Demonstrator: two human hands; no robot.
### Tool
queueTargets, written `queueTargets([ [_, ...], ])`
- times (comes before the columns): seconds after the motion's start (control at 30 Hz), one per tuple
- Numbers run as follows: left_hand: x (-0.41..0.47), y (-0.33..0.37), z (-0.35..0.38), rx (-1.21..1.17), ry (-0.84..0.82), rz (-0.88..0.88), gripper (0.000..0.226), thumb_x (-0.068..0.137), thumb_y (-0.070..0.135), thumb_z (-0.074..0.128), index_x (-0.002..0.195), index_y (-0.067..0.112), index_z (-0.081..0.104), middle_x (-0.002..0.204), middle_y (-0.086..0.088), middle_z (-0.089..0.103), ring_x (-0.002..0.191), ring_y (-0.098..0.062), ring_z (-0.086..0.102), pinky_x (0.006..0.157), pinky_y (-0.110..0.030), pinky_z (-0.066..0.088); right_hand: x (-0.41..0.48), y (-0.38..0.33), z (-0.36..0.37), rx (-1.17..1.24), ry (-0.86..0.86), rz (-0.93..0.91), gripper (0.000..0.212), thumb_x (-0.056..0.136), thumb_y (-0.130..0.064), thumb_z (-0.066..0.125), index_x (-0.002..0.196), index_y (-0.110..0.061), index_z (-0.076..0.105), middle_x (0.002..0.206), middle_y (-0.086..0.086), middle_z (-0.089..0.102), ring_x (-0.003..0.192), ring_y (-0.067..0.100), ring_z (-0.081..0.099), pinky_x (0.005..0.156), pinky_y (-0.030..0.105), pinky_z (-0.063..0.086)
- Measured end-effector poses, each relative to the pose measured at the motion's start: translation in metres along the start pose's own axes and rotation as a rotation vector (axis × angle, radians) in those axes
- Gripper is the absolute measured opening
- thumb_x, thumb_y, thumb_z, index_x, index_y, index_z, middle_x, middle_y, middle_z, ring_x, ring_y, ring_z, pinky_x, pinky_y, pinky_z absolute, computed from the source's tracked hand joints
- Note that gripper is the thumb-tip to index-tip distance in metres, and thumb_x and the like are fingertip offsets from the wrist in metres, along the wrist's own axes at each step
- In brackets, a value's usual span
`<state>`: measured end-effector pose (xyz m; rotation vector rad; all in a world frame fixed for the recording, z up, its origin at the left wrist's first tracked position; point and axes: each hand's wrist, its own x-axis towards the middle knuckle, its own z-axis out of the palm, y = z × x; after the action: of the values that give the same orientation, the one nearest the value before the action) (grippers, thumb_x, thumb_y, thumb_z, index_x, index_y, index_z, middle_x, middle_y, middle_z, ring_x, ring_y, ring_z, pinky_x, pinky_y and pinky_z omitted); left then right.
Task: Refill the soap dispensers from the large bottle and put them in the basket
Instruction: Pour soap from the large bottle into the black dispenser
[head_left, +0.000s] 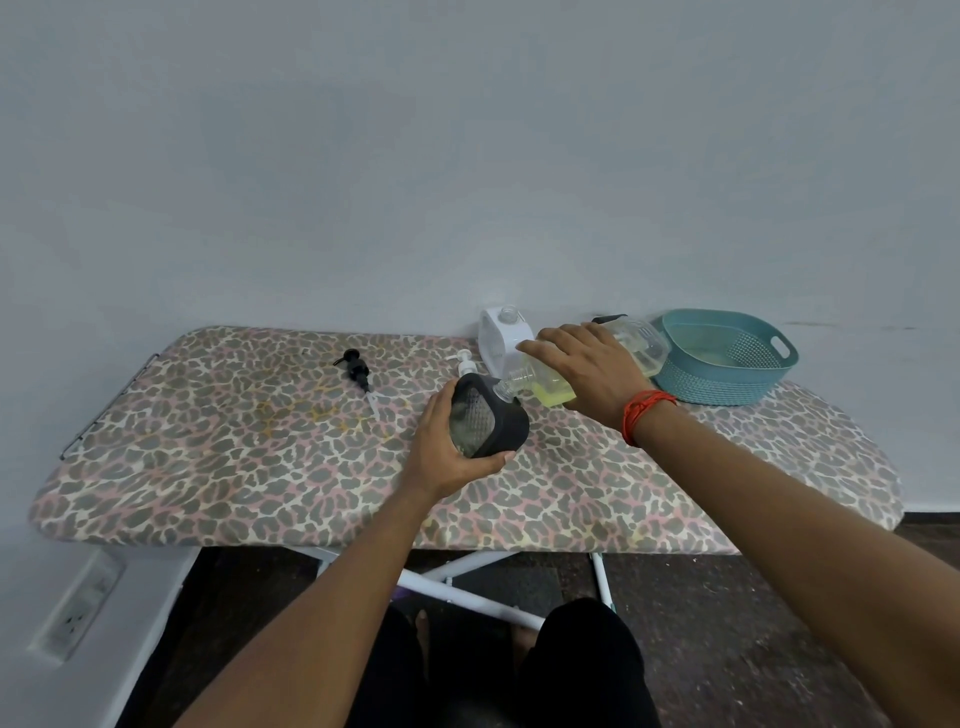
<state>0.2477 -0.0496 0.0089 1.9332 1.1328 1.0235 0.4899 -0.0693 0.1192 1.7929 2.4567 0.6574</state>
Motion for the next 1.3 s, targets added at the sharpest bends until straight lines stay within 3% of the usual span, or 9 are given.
queueTargets([
  [0.67, 0.0013, -0.0047, 0.0022, 0.008, 0.004, -0.017, 0.119, 0.058, 0.060, 0.093, 0.154, 0.024, 0.033, 0.148, 0.005, 0.045, 0.137, -0.013, 0.044, 0.112, -0.045, 0.044, 0.0004, -0.0020, -0.0008, -0.006, 0.002, 0.001, 0.099, 0.058, -0.025, 0.095, 0.142, -0.027, 0.042, 0.134, 0.007, 0.058, 0.117, 0.031, 0.058, 0.102, 0.050, 0.045],
  [0.93, 0.0007, -0.0032, 0.0023, 0.003, 0.013, 0.000, 0.115, 0.059, 0.051, 0.096, 0.152, 0.021, 0.035, 0.143, 0.004, 0.047, 0.133, -0.011, 0.047, 0.110, -0.040, 0.046, 0.0007, -0.0019, 0.0002, -0.012, 0.035, -0.005, 0.097, 0.059, -0.020, 0.094, 0.141, -0.028, 0.043, 0.133, 0.006, 0.059, 0.116, 0.030, 0.058, 0.101, 0.049, 0.045],
  [1.03, 0.0013, -0.0046, 0.0026, 0.007, 0.008, -0.011, 0.118, 0.058, 0.057, 0.094, 0.153, 0.023, 0.034, 0.144, 0.005, 0.047, 0.134, -0.012, 0.046, 0.111, -0.042, 0.046, 0.0009, -0.0018, 0.0005, -0.008, 0.048, -0.010, 0.096, 0.060, -0.021, 0.093, 0.141, -0.028, 0.043, 0.133, 0.006, 0.058, 0.116, 0.030, 0.058, 0.102, 0.049, 0.045],
  [1.3, 0.0017, -0.0048, 0.0026, -0.002, 0.007, -0.003, 0.117, 0.058, 0.055, 0.094, 0.153, 0.023, 0.033, 0.143, 0.006, 0.047, 0.133, -0.013, 0.047, 0.109, -0.045, 0.047, -0.0025, -0.0058, 0.0043, 0.101, 0.037, 0.039, 0.100, 0.060, -0.026, 0.093, 0.146, -0.026, 0.043, 0.136, 0.005, 0.057, 0.120, 0.029, 0.058, 0.102, 0.047, 0.046],
])
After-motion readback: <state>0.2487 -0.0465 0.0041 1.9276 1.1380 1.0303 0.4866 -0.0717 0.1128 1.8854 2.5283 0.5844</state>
